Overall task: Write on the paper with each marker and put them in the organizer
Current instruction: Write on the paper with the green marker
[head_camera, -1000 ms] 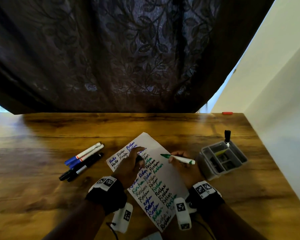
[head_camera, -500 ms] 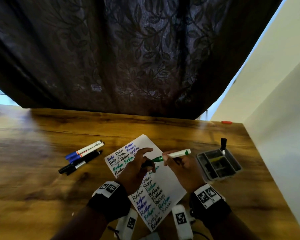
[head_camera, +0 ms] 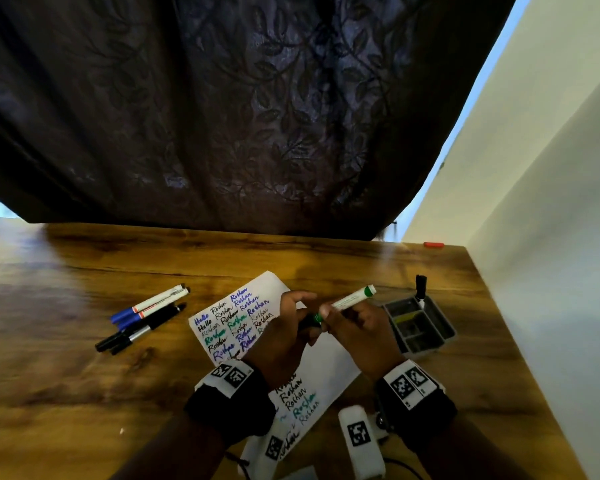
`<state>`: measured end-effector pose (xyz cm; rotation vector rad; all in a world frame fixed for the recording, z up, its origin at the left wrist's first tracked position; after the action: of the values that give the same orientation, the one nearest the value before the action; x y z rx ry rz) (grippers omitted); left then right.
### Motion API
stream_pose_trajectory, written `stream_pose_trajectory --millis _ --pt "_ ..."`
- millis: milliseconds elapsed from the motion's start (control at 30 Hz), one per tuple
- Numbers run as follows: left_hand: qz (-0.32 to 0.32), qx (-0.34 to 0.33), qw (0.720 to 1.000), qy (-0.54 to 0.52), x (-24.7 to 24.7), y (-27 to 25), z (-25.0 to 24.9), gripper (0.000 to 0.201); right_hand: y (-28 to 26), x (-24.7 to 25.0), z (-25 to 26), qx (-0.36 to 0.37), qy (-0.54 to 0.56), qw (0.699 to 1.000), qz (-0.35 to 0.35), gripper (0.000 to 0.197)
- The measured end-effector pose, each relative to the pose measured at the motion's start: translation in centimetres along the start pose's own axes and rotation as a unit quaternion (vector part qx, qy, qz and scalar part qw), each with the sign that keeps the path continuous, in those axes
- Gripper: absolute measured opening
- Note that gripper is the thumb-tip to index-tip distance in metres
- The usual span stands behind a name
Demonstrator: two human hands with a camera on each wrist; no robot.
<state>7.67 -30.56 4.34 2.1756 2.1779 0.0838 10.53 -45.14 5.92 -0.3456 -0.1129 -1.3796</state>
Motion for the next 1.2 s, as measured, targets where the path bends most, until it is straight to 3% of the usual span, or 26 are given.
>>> stream_pose_trajectory --millis 67,133,200,233,300,333,400,500,600,700,800,867,967,1200 --pt "-0.051 0.039 0.995 -0.08 -1.5 0.3 -1.1 0.023 -0.2 0.7 0.2 -0.005 0.016 1.0 -0.019 0.022" --pt "-0.049 0.039 0.993 -0.103 -2.2 0.2 -1.5 0.022 -0.2 1.5 0.1 -0.004 0.017 1.0 -0.008 0.024" --pt "0.031 -0.017 0.999 -0.03 -2.5 0.0 -1.7 0.012 -0.3 2.6 -0.1 -0.016 0.015 1.0 0.019 0.019" --pt "0.095 -0.048 0.993 0.059 -2.3 0.0 -1.7 0.01 -0.4 3.1 -0.3 -0.029 0.013 0.999 0.03 0.016" --pt "0.195 -0.102 0.953 0.207 -2.4 0.2 -1.7 0.024 -0.7 4.5 -1.0 -0.063 0.032 0.997 0.037 0.013" --pt "0.202 -0.11 0.943 0.24 -2.2 0.3 -1.9 0.03 -0.9 5.1 -1.5 -0.086 0.06 0.994 0.032 0.008" --pt "0.169 -0.119 0.946 0.25 -1.9 0.5 -2.3 0.031 -1.1 6.7 -2.8 -0.099 0.08 0.992 -0.014 0.016" --pt "0.129 -0.171 0.944 0.252 -2.6 0.7 -2.4 0.018 -1.3 9.8 -3.5 -0.018 -0.073 0.993 -0.092 0.04" --pt "0.126 -0.211 0.936 0.253 -5.0 1.3 -2.8 0.014 -1.9 10.9 -2.7 0.058 -0.224 0.972 -0.043 0.041" --pt "0.14 -0.217 0.936 0.237 -7.8 2.4 -3.1 0.017 -2.3 11.2 -1.8 0.118 -0.25 0.961 -0.019 0.021" --pt "0.152 -0.189 0.944 0.224 -9.7 3.5 -3.6 0.034 -2.2 13.0 -2.3 0.092 -0.224 0.969 -0.037 0.014" --pt "0.148 -0.174 0.947 0.224 -10.3 4.0 -3.6 0.042 -2.1 15.2 -2.6 0.07 -0.176 0.975 -0.114 0.012" --pt "0.137 -0.178 0.945 0.239 -10.6 4.6 -2.7 0.036 -1.2 18.9 -3.0 0.014 -0.077 0.976 -0.204 0.016" --pt "0.146 -0.122 0.948 0.254 -11.6 4.6 0.1 0.028 2.0 20.4 -4.8 -0.038 -0.086 0.977 -0.193 0.022"
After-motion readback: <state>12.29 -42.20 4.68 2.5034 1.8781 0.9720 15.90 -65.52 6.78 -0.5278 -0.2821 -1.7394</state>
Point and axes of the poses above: each hand's wrist, its own y-axis towards the middle knuckle, its own x-axis out of the back of the hand, z = x × y, the point moved 3 cm from there along y, towards the middle knuckle, and after that the axes turned 14 degrees about -x, right-handed, at the moved point
